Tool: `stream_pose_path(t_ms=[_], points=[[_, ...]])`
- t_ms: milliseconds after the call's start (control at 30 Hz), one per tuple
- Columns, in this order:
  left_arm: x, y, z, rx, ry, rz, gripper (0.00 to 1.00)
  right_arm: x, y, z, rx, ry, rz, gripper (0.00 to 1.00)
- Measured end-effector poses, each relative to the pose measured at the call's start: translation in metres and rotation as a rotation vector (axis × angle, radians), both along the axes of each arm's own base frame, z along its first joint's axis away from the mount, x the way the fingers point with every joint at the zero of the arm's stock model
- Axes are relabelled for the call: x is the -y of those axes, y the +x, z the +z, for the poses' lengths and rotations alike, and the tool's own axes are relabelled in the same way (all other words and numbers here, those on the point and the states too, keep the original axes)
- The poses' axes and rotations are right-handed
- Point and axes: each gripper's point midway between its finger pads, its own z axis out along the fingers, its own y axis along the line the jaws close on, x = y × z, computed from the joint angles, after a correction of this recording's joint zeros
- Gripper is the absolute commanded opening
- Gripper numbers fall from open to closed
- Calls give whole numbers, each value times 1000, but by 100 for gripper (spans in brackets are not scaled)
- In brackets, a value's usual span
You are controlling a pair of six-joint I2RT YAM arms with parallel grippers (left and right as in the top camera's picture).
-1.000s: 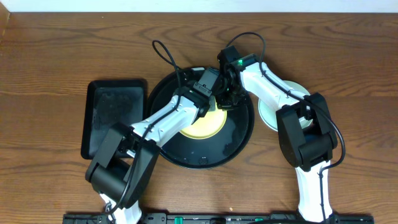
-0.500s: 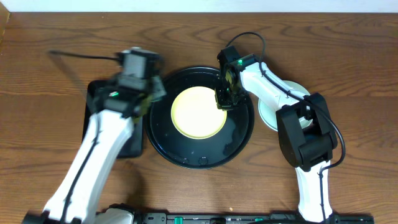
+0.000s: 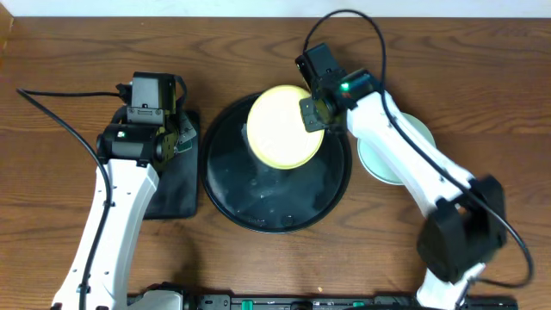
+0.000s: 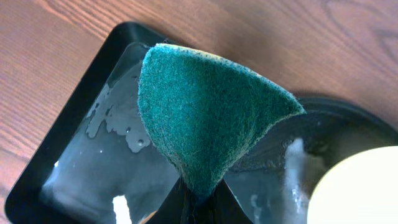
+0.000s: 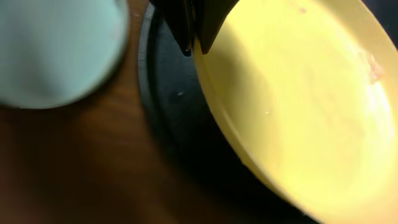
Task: Clean dirty plates on tray and stack at the side
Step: 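Lift the yellow plate with the right gripper off the tray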
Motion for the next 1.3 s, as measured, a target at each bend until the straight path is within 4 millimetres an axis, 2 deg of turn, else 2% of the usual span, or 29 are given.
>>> stream_pose_path(t_ms=[100, 267, 433, 567, 767, 1133, 1300], points=[[0, 0, -1, -2, 0, 0, 7, 1, -2, 23, 100, -82, 11, 1], [0, 1, -1, 0, 0, 0, 8, 2, -7, 50, 260, -286, 13, 1], [0, 1, -1, 0, 0, 0, 7, -8, -19, 80, 431, -473, 18, 1], [0, 0, -1, -1, 0, 0, 7, -17, -29, 102, 549, -575, 12, 1], [0, 0, -1, -2, 0, 0, 7, -12, -34, 128, 665, -684, -43, 1], [0, 0, -1, -2, 0, 0, 8, -5, -34, 142, 724, -742, -93, 1], [0, 0, -1, -2, 0, 0, 7, -10, -32, 127, 665, -675, -58, 1]])
